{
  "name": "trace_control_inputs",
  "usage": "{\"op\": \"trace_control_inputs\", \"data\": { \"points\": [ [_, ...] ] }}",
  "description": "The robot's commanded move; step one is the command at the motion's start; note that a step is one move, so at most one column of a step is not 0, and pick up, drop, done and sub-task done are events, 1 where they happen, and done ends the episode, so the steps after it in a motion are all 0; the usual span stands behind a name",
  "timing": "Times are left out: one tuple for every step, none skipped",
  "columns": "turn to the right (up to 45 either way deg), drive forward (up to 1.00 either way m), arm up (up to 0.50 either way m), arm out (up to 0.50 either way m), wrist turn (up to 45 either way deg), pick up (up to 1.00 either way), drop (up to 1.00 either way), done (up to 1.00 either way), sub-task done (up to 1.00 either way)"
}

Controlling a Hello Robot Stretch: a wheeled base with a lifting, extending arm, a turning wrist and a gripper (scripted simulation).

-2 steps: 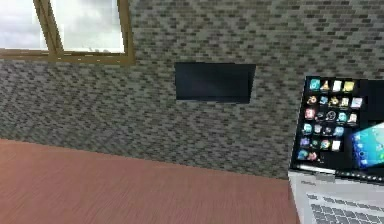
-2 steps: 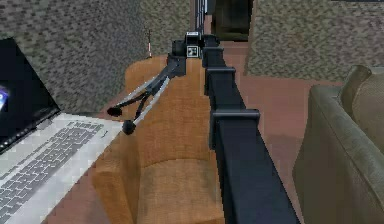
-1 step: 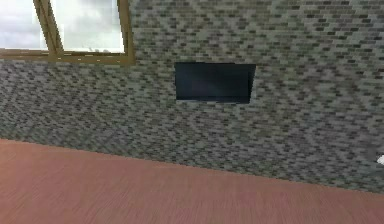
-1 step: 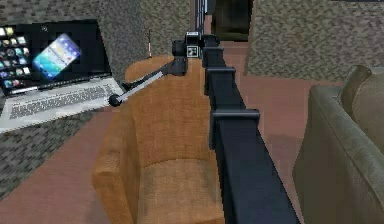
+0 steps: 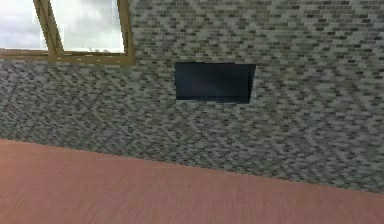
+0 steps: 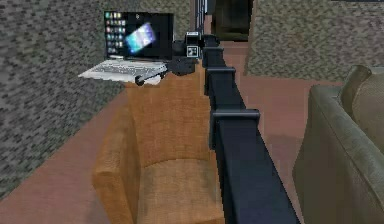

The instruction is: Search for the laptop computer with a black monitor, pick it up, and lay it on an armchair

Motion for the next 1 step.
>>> {"op": "trace_control_inputs", "data": {
  "points": [
    [0.0,0.00,0.00,0.00,36.0,0.00,0.00,0.00,0.00]
  ]
}}
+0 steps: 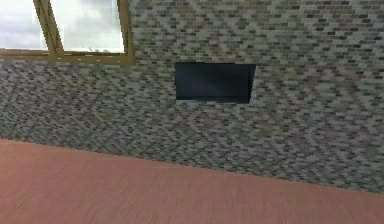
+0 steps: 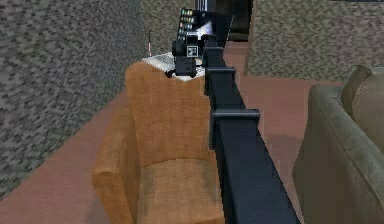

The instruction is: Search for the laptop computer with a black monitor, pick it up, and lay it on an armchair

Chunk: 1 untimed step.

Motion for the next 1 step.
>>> {"op": "trace_control_inputs", "data": {
  "points": [
    [0.0,0.00,-0.38,0.00,0.0,0.00,0.00,0.00,0.00]
  ]
}}
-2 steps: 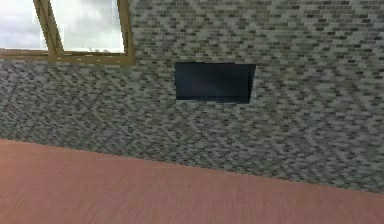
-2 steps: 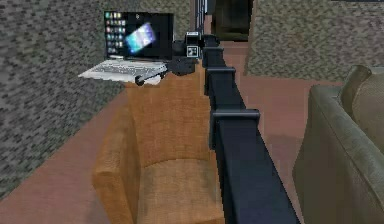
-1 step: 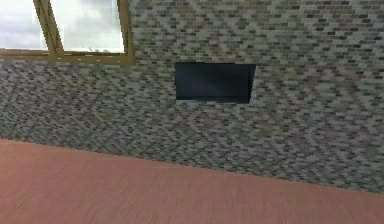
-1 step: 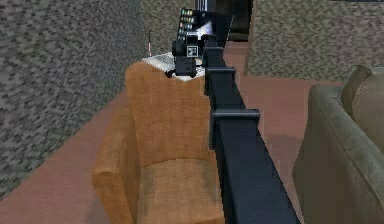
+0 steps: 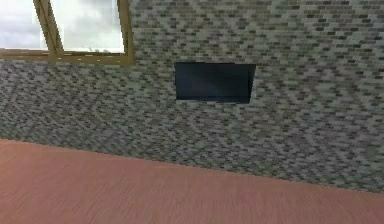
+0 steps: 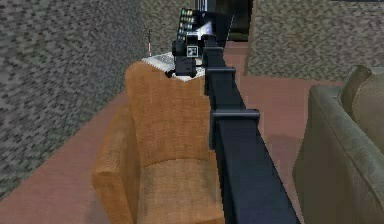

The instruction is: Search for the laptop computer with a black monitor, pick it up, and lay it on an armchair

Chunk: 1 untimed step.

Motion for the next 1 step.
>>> {"op": "trace_control_inputs", "data": {
  "points": [
    [0.0,0.00,-0.50,0.00,0.0,0.00,0.00,0.00,0.00]
  ]
}}
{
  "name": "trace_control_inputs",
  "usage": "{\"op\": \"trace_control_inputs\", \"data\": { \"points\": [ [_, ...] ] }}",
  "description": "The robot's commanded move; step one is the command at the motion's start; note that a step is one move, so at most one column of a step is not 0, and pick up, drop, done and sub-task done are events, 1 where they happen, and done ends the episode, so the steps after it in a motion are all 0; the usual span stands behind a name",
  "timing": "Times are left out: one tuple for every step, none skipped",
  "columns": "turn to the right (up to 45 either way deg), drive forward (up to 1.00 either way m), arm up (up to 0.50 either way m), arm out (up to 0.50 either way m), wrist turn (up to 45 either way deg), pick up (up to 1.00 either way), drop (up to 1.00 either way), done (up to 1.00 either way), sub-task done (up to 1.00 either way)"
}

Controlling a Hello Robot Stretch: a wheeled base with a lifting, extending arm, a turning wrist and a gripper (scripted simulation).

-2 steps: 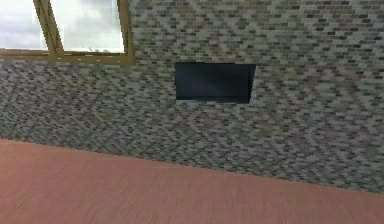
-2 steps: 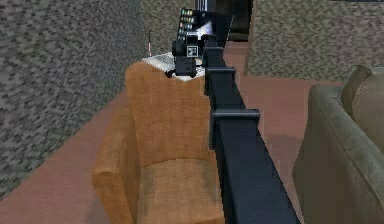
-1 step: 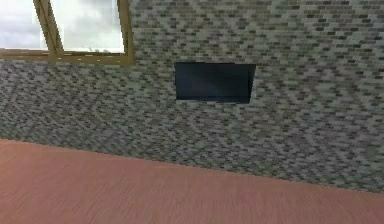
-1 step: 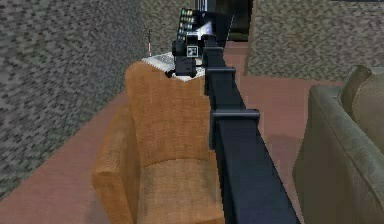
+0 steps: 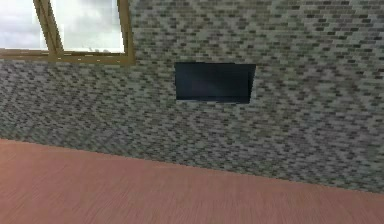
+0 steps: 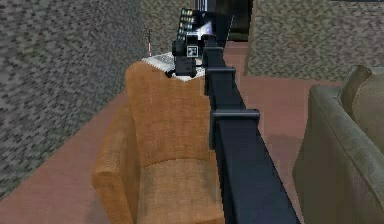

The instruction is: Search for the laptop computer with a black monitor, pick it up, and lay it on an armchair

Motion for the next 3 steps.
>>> {"op": "trace_control_inputs", "data": {
  "points": [
    [0.0,0.00,0.00,0.00,0.0,0.00,1.00,0.00,0.00],
    [0.0,0.00,0.00,-0.10,0.0,0.00,0.00,0.00,0.00],
    [0.0,0.00,0.00,0.00,0.0,0.00,0.00,1.00,0.00]
  ]
}}
